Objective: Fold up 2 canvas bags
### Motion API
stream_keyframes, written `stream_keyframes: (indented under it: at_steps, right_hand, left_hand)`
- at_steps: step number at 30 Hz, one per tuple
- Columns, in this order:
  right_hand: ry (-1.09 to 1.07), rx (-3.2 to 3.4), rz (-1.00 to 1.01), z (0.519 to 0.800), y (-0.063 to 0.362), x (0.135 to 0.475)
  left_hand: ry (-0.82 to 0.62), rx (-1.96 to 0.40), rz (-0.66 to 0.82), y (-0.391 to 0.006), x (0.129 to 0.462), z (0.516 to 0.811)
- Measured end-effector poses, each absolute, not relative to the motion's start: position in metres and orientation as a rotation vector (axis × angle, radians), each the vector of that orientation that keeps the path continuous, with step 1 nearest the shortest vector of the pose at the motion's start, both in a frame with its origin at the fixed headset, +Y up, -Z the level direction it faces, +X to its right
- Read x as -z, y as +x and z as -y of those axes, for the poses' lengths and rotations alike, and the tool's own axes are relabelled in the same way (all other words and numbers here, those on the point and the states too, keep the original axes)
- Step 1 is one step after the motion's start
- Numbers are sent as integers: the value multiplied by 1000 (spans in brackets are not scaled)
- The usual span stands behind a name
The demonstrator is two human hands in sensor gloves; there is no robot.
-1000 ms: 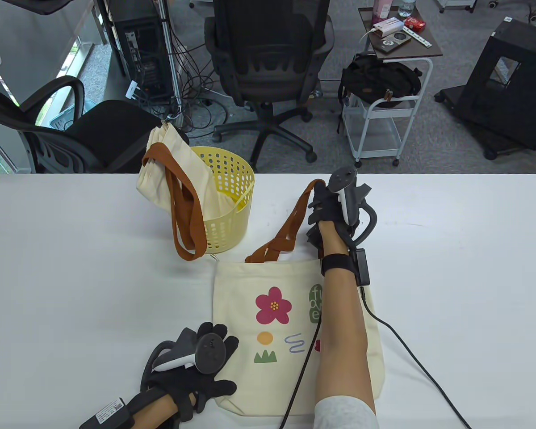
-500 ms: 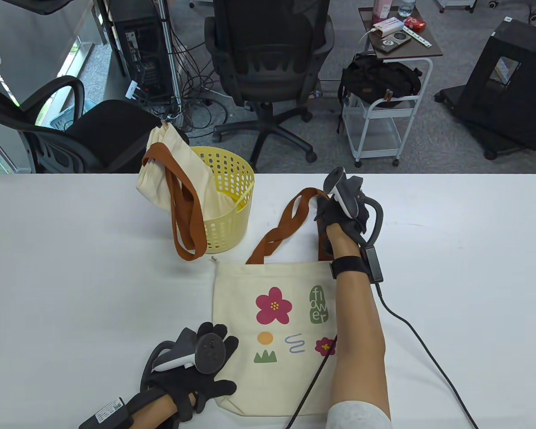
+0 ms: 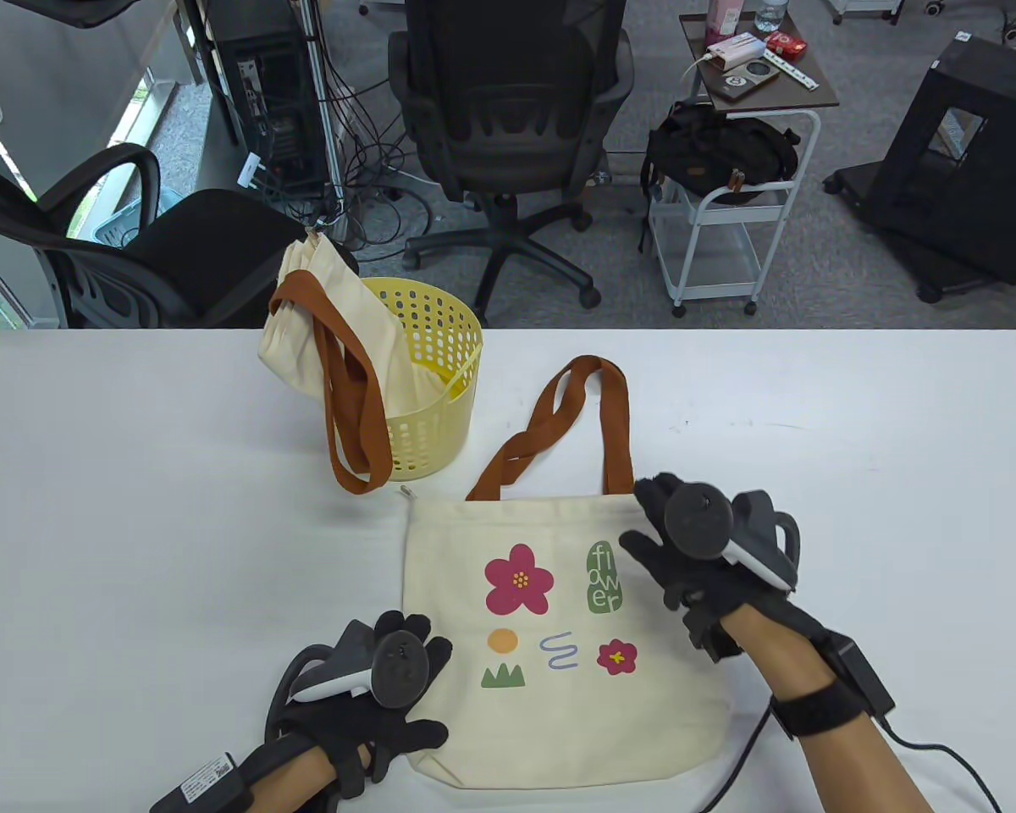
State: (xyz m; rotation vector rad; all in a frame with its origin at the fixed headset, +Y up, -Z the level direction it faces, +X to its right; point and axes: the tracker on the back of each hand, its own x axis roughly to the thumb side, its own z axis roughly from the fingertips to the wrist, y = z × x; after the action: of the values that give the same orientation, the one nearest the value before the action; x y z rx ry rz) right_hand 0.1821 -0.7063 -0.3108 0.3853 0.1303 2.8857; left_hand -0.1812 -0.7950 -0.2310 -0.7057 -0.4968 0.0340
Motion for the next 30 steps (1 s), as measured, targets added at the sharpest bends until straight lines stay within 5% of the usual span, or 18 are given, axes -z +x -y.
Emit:
stream_keyframes:
  at_steps: [7,18,23,27,30]
  right_hand:
    - [582,-2894,-324,738,202,242]
    - [737,-2956,-738,766,219,203]
    - [752,-2990,-684,772,220,199]
    - [754,-2981,-662,775,225,200]
    - [746,-2976,-641,775,226,201]
  left_hand:
    - [-707,-35,500,-182,231,796]
    - [-700,-37,503,-182,232,795]
    - [-663,-91,568,-183,227,780]
    - [-777,-33,629,-179,223,785]
    - [-694,30,615,-176,221,785]
